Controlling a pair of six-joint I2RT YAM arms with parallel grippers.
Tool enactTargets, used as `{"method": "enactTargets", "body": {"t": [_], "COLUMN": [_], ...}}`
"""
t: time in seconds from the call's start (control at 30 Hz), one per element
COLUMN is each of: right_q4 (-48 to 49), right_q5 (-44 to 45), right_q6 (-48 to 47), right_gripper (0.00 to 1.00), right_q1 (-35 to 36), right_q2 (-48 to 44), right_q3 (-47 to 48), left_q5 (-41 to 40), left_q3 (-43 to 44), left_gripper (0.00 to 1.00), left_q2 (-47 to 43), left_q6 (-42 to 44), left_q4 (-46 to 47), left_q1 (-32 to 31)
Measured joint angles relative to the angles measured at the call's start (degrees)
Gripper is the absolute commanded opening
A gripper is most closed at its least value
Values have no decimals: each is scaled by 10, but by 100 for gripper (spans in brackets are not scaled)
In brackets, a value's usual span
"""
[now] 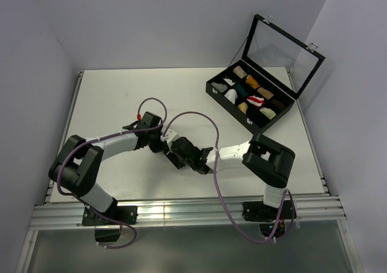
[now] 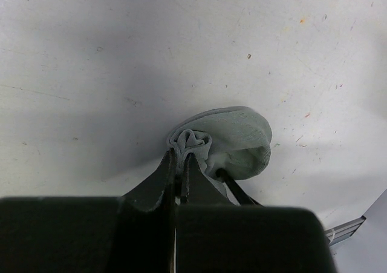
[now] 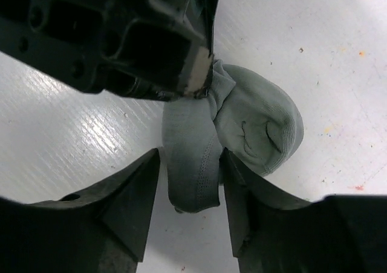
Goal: Roll the socks
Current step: Roll the sock at the center of the board.
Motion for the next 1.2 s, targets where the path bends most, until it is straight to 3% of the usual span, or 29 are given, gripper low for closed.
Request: {"method": "enactTargets", "body": {"t": [0.17,0.47,0.63,1.2], "right_q4": [-35,-59,-61,-65], "right_q5": [-4,-22,-44,-58], "right_q6": [2,9,14,25], "right_gripper": [57,50,45,45], "right_q1": [0,0,0,0], "right_q2": [-25,-90,-90,-25], "right_q3": [0,31,35,37], "left_q5": [0,0,1,5], "left_q3": [0,3,3,6], "left_gripper": [1,1,1,1], "left_q2": [0,2,2,5], "left_q6": [0,2,2,2], "left_q4": [0,-2,-2,-4], "left_q1": [0,0,0,0]}}
